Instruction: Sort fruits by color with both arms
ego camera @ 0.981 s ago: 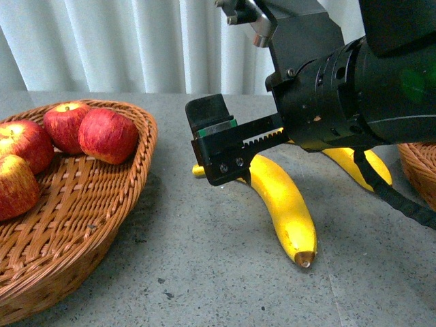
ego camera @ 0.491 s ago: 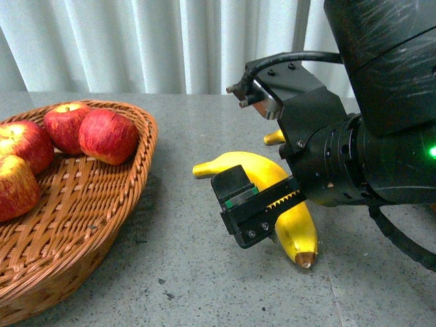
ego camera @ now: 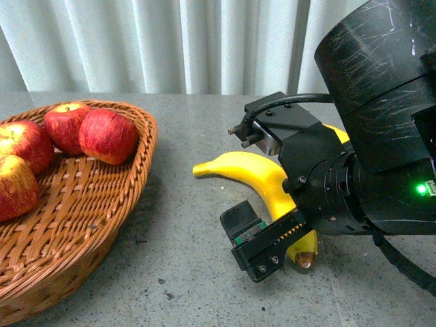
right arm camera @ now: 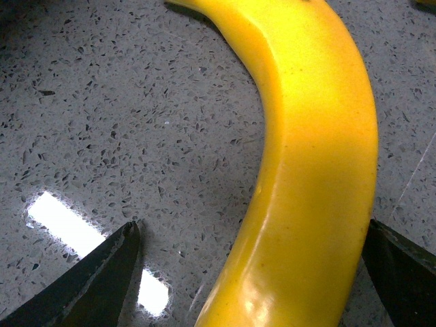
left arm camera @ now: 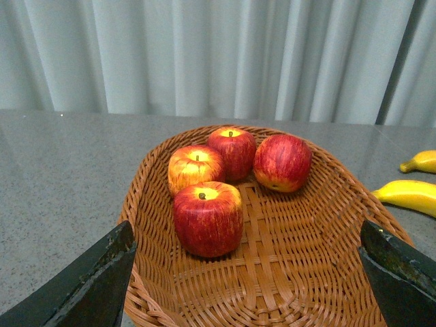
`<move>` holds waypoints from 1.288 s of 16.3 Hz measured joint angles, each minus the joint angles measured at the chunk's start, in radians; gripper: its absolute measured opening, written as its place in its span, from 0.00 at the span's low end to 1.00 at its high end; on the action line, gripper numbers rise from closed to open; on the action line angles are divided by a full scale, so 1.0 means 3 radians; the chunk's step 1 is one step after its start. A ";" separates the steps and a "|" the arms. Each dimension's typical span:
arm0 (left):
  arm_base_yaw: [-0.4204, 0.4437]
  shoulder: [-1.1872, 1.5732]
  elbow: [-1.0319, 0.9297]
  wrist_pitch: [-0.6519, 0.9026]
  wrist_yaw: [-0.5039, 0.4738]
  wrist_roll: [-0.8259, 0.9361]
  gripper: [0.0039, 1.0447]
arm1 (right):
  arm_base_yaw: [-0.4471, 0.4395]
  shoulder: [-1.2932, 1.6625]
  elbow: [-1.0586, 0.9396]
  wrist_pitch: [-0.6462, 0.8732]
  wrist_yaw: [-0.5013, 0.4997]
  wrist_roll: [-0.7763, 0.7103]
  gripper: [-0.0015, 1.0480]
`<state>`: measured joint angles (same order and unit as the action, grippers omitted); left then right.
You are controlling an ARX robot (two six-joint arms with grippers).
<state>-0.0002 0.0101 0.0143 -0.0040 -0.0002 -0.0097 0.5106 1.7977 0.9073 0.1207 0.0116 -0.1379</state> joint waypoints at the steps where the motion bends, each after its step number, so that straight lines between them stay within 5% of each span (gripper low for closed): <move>1: 0.0000 0.0000 0.0000 0.0000 0.0000 0.0000 0.94 | 0.0001 -0.0001 0.0000 0.0001 -0.0001 -0.0009 0.90; 4: 0.0000 0.0000 0.0000 0.0000 0.0000 0.0000 0.94 | -0.0005 -0.0006 0.0019 -0.0015 -0.0005 -0.0008 0.62; 5: 0.0000 0.0000 0.0000 0.0000 0.0000 0.0000 0.94 | -0.0079 -0.0079 0.0095 -0.0075 -0.0047 0.0005 0.39; 6: 0.0000 0.0000 0.0000 0.0000 -0.0001 -0.0001 0.94 | -0.0131 -0.0136 0.0160 -0.0116 -0.0056 0.0025 0.34; 15: 0.0000 0.0000 0.0000 0.0000 0.0000 0.0000 0.94 | -0.1322 -0.0843 0.0626 -0.0271 -0.0654 0.0319 0.32; 21: 0.0000 0.0000 0.0000 0.0000 0.0000 0.0000 0.94 | -0.2344 -0.0945 -0.0017 0.0106 -0.1066 0.0134 0.32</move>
<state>-0.0002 0.0101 0.0143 -0.0040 -0.0002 -0.0097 -0.1925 1.5143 0.9024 0.1524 -0.3080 -0.0978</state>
